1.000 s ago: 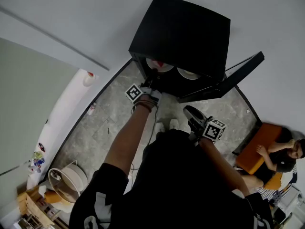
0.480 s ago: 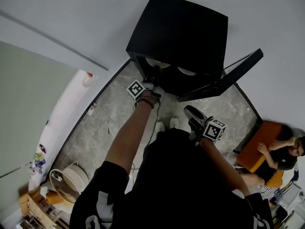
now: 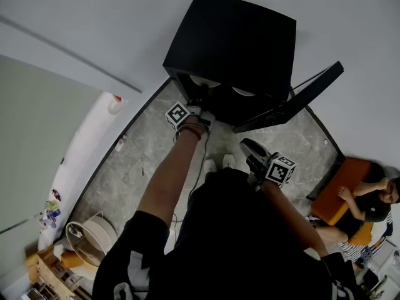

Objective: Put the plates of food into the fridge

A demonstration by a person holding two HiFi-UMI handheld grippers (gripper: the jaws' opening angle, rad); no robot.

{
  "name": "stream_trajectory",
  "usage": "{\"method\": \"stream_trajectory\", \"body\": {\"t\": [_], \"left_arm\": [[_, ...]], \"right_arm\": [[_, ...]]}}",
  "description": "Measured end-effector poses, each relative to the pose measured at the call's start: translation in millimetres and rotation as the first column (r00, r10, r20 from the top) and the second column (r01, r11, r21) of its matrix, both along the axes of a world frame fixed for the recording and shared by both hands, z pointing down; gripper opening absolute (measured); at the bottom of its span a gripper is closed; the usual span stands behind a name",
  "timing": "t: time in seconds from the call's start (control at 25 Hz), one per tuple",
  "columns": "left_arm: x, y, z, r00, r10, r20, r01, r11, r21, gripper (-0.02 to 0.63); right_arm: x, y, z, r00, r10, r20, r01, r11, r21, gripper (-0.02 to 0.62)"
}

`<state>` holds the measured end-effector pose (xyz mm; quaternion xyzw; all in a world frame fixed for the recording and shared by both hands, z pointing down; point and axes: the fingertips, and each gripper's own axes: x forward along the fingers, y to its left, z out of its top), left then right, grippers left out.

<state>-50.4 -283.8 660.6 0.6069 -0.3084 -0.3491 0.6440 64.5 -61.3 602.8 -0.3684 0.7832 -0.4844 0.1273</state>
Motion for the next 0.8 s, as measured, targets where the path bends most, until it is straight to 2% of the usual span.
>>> {"method": "stream_trajectory", "body": {"t": [0.2, 0.48, 0.56, 0.64, 0.8], "left_arm": [[-4.7, 9.9, -4.8, 1.000, 0.006, 0.029, -0.006, 1.000, 0.023, 0.032], [-11.0, 45.4, -7.8, 0.994, 0.028, 0.106, -0.034, 0.998, 0.058, 0.032], [-9.9, 57.4, -13.0, 0.987, 0.053, 0.153, -0.067, 0.994, 0.087, 0.032], [-4.3, 72.7, -22.7, 0.964, 0.103, 0.246, -0.141, 0.980, 0.144, 0.032], [0.4, 104.7, -38.1, 0.881, 0.142, 0.452, -0.270, 0.934, 0.232, 0.032]], "right_arm": [[-7.4, -1.8, -6.2, 0.999, -0.037, -0.029, 0.038, 0.998, 0.040, 0.112], [-17.0, 1.2, -7.7, 0.997, -0.070, -0.025, 0.071, 0.996, 0.051, 0.112], [-18.4, 1.8, -8.2, 0.997, -0.074, -0.023, 0.076, 0.996, 0.055, 0.112], [-19.9, 1.3, -9.1, 0.997, -0.079, -0.022, 0.080, 0.995, 0.059, 0.112], [-23.7, -1.5, -9.7, 0.996, -0.086, -0.008, 0.086, 0.994, 0.061, 0.112]]}}
